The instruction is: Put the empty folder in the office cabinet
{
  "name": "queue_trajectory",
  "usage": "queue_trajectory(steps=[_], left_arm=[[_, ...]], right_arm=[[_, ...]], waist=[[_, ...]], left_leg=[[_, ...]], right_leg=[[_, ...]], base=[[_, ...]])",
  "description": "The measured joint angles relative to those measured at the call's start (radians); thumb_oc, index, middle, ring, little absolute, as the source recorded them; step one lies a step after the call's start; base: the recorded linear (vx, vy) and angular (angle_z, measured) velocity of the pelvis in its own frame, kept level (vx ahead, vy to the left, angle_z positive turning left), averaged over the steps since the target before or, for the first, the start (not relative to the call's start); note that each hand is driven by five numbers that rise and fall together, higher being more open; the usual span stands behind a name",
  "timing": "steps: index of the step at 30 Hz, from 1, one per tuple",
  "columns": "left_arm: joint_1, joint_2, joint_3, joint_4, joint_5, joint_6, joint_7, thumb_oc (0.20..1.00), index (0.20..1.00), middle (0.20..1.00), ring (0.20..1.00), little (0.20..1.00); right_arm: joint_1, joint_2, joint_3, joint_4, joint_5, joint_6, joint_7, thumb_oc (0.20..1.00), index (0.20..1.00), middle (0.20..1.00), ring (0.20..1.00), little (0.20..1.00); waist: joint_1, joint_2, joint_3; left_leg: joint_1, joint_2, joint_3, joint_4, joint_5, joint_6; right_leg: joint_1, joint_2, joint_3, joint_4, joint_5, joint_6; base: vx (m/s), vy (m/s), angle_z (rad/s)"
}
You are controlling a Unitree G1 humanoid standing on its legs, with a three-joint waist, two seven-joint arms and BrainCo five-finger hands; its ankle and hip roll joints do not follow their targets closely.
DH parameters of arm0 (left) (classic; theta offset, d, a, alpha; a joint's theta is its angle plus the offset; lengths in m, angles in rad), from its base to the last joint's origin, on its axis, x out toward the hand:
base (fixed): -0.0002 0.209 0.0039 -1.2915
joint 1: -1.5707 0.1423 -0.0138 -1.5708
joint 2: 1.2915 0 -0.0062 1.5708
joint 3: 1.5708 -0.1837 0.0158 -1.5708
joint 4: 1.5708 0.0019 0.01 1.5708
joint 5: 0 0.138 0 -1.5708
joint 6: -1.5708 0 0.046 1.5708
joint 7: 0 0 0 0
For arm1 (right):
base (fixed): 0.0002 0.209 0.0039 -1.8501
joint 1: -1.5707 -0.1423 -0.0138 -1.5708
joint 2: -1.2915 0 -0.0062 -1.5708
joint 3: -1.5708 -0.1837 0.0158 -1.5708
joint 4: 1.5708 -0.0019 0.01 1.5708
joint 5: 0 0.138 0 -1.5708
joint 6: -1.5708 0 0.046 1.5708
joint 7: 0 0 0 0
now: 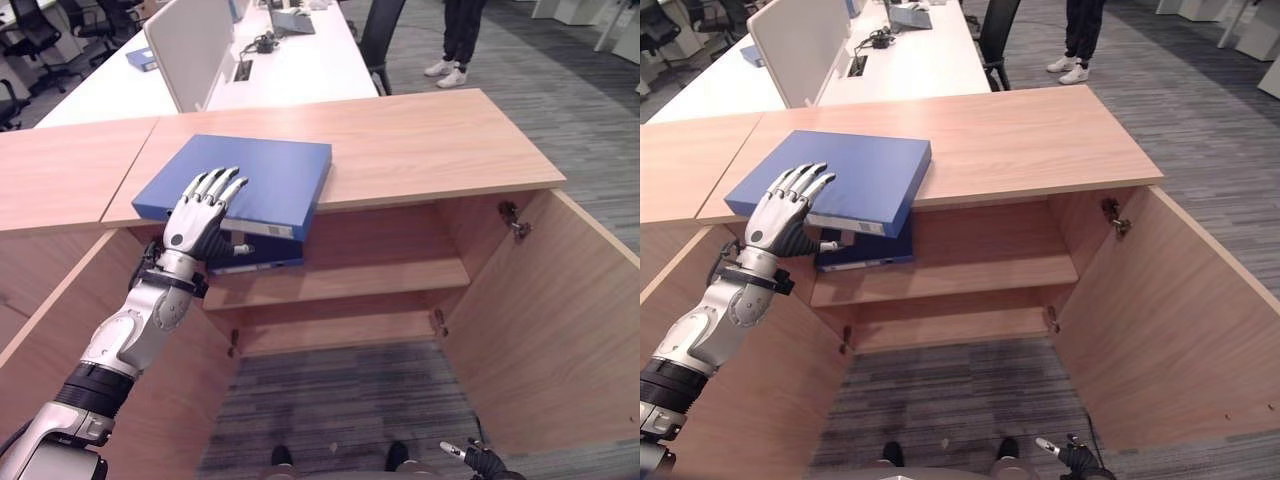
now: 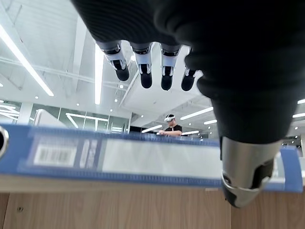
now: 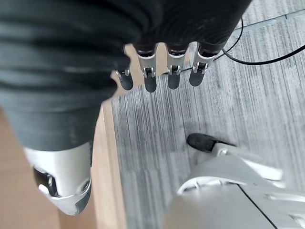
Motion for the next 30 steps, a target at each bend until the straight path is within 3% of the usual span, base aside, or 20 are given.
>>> queue_trajectory(steps=[12, 30], left_arm=[[-0.066, 0.000, -0.085, 0.094, 0.002, 0.024, -0.014, 1.000, 1.000, 1.000, 1.000, 1.000], [-0.073, -0.003, -0.128, 0.182, 0.024, 0.043, -0.027, 1.000, 1.000, 1.000, 1.000, 1.000]], right_arm=[[0.007, -0.001, -0.014, 0.020, 0.062, 0.005, -0.014, 1.000, 1.000, 1.000, 1.000, 1.000], [0.028, -0.001, -0.030, 0.020, 0.101, 0.005, -0.014, 1.000, 1.000, 1.000, 1.000, 1.000]], waist=[[-0.013, -0.014, -0.028], [-0.037, -0.012, -0.050]], left_leg=[[0.009, 0.000, 0.024, 0.000, 0.000, 0.000], [0.010, 0.000, 0.040, 0.000, 0.000, 0.000]], right_leg=[[-0.010, 0.000, 0.023, 0.000, 0.008, -0.001], [-0.014, -0.001, 0.032, 0.000, 0.011, 0.000]], base=[[0.01, 0.022, -0.05], [0.00, 0.002, -0.01]])
